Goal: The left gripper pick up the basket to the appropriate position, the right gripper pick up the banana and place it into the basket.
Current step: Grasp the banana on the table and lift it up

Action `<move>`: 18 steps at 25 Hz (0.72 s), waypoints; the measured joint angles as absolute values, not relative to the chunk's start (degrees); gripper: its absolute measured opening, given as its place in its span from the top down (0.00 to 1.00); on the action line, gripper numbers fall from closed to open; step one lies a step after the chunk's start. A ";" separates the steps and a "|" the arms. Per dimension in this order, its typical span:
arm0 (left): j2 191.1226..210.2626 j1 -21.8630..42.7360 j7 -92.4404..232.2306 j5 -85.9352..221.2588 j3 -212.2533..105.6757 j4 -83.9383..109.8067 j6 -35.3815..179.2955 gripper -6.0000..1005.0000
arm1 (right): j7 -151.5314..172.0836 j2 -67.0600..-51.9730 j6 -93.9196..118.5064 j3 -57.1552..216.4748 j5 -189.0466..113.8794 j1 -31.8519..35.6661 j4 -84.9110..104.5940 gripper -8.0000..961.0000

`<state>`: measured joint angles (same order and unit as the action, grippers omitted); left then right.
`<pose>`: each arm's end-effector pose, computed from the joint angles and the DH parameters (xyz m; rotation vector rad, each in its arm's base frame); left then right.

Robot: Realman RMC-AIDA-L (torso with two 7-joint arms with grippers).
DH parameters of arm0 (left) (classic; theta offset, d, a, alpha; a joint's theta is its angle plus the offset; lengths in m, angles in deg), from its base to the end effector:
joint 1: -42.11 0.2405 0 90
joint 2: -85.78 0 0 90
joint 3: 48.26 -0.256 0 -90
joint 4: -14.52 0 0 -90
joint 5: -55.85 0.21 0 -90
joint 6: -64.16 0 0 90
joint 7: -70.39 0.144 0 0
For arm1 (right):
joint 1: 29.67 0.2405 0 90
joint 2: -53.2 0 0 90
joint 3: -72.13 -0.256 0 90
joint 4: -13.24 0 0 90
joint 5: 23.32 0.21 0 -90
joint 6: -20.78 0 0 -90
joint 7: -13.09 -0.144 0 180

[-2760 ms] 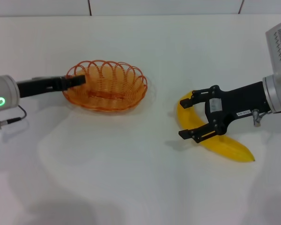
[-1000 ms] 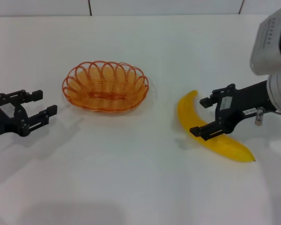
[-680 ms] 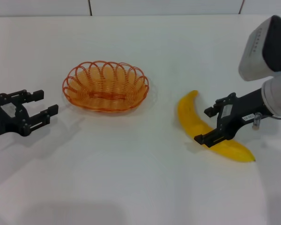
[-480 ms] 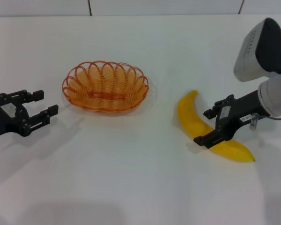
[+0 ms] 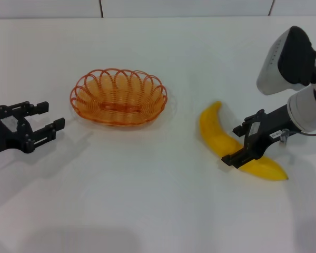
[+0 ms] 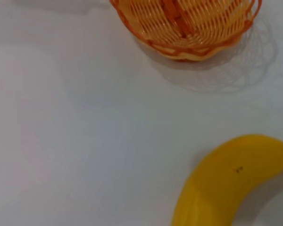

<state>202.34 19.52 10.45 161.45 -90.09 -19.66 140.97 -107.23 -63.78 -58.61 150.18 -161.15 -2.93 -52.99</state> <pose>-0.3244 0.3200 0.0163 -2.4782 -0.4323 -0.4992 0.2474 0.3375 -0.0132 -2.7818 0.6975 -0.3852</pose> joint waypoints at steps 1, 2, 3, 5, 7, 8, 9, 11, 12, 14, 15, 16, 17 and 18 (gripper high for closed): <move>202.36 19.52 10.45 161.47 -90.09 -19.64 140.80 0.44 | -107.23 -63.79 -58.61 150.18 -161.27 -2.93 -52.98 0.20; 202.37 19.52 10.45 161.49 -90.09 -19.61 140.64 0.44 | -107.23 -63.78 -58.61 150.18 -161.34 -2.93 -52.98 0.20; 202.37 19.52 10.45 161.49 -90.09 -19.59 140.50 0.44 | -107.23 -63.78 -58.61 150.18 -161.36 -2.93 -52.97 0.20; 202.39 19.52 10.46 161.49 -90.09 -19.58 140.38 0.44 | -107.23 -63.78 -58.62 150.18 -161.36 -2.94 -52.96 0.21; 202.40 19.52 10.45 161.49 -90.09 -19.57 140.34 0.44 | -107.24 -63.78 -58.83 150.18 -161.37 -2.94 -52.94 0.22; 202.40 19.52 10.46 161.49 -90.09 -19.57 140.34 0.44 | -107.23 -63.78 -58.99 150.18 -161.38 -2.95 -52.94 0.22; 202.40 19.52 10.46 161.49 -90.09 -19.57 140.34 0.44 | -107.24 -63.78 -59.10 150.18 -161.39 -2.95 -52.94 0.22; 202.40 19.52 10.45 161.49 -90.09 -19.57 140.34 0.44 | -107.23 -63.78 -59.23 150.15 -161.39 -2.95 -53.02 0.23; 202.40 19.52 10.46 161.49 -90.09 -19.57 140.34 0.44 | -107.23 -63.78 -59.26 150.12 -161.39 -2.95 -53.13 0.23; 202.40 19.56 10.46 161.44 -90.09 -19.57 140.35 0.44 | -107.23 -63.78 -59.33 149.89 -161.38 -2.95 -53.44 0.28; 202.40 19.59 10.45 161.39 -90.09 -19.57 140.35 0.44 | -107.24 -63.77 -59.39 149.71 -161.36 -2.95 -53.56 0.31; 202.40 19.62 10.46 161.34 -90.09 -19.57 140.35 0.44 | -107.23 -63.75 -59.42 149.46 -161.29 -2.95 -53.71 0.35; 202.40 19.62 10.46 161.31 -90.09 -19.57 140.35 0.44 | -107.23 -63.73 -59.47 149.19 -161.23 -2.96 -53.92 0.39; 202.40 19.63 10.46 161.30 -90.09 -19.57 140.36 0.44 | -107.24 -63.71 -59.51 148.77 -161.17 -3.03 -54.31 0.43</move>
